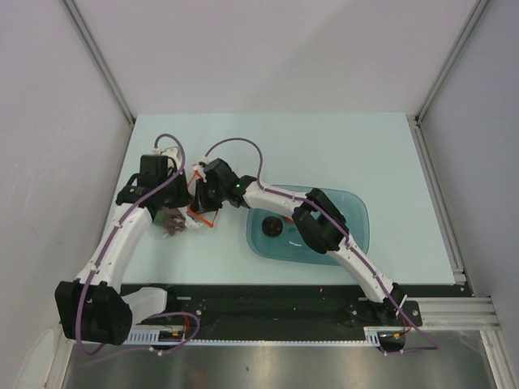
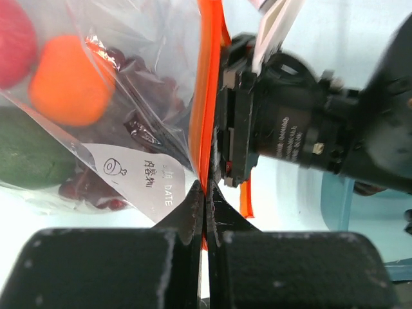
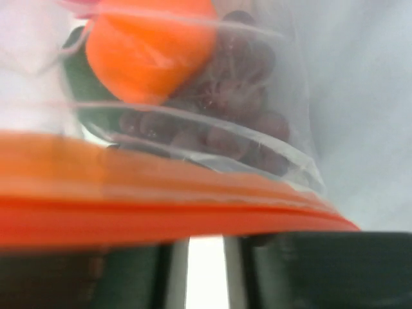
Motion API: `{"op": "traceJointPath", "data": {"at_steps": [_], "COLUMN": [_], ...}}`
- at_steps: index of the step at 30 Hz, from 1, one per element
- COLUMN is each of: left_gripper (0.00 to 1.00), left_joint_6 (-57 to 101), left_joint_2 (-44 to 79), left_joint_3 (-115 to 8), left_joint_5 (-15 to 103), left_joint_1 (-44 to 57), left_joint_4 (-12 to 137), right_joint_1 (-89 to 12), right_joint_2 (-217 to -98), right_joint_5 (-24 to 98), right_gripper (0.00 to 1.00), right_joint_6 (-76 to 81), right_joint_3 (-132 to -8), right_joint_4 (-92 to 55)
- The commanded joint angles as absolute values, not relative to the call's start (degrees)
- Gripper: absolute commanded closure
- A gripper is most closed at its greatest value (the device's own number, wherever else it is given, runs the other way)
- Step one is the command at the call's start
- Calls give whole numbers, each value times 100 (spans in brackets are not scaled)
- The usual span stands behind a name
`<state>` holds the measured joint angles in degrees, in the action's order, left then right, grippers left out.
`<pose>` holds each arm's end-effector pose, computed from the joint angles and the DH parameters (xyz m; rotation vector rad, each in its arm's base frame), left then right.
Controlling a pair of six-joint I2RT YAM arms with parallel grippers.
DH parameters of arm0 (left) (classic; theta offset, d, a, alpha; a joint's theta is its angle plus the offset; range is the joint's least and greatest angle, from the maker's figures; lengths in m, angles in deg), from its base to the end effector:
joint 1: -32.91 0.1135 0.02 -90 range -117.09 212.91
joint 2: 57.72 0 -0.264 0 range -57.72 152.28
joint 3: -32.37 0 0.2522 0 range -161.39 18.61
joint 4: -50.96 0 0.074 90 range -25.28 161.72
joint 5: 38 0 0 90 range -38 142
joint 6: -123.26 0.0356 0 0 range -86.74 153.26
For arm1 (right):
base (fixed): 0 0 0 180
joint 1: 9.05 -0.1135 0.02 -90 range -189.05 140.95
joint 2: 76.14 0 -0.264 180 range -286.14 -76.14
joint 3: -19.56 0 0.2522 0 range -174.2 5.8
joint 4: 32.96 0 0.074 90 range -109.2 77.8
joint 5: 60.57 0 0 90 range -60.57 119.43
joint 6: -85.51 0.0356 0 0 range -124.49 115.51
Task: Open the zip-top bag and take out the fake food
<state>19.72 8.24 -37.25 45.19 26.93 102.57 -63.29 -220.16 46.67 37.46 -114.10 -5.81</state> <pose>0.2356 -0.0289 0.2895 -0.1044 2.4195 -0.2997 0.3230 0.4666 0.1575 -0.4515 2.4554 1.1656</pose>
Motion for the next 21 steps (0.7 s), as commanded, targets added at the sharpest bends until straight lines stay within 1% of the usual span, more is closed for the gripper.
{"op": "traceJointPath", "data": {"at_steps": [1, 3, 4, 7, 9, 13, 21], "left_gripper": [100, 100, 100, 100, 100, 100, 100], "left_joint_6": [1849, 1858, 1866, 1893, 1919, 1867, 1840], "left_joint_2": [574, 557, 548, 539, 539, 539, 653], "left_joint_3": [-3545, -3553, -3580, -3693, -3747, -3896, -3949], "left_joint_5": [4418, 4628, 4733, 5190, 5602, 6034, 6290], "left_joint_1": [2720, 2720, 2720, 2720, 2720, 2720, 2755], "left_joint_4": [10172, 10251, 10286, 10445, 10515, 10586, 10533], "right_joint_1": [-6284, -6275, -6275, -6293, -6293, -6319, -6302], "right_joint_2": [-21931, -21844, -21817, -21686, -21493, -20983, -20183], "right_joint_5": [4833, 4859, 4877, 4895, 4877, 4886, 4807], "right_gripper": [83, 90, 94, 100, 100, 100, 100], "right_joint_6": [3656, 3664, 3673, 3691, 3673, 3480, 3128], "right_joint_3": [-11558, -11602, -11689, -11830, -11795, -11497, -11373], "right_joint_4": [-1137, -1085, -1015, -691, -523, -277, 137]}}
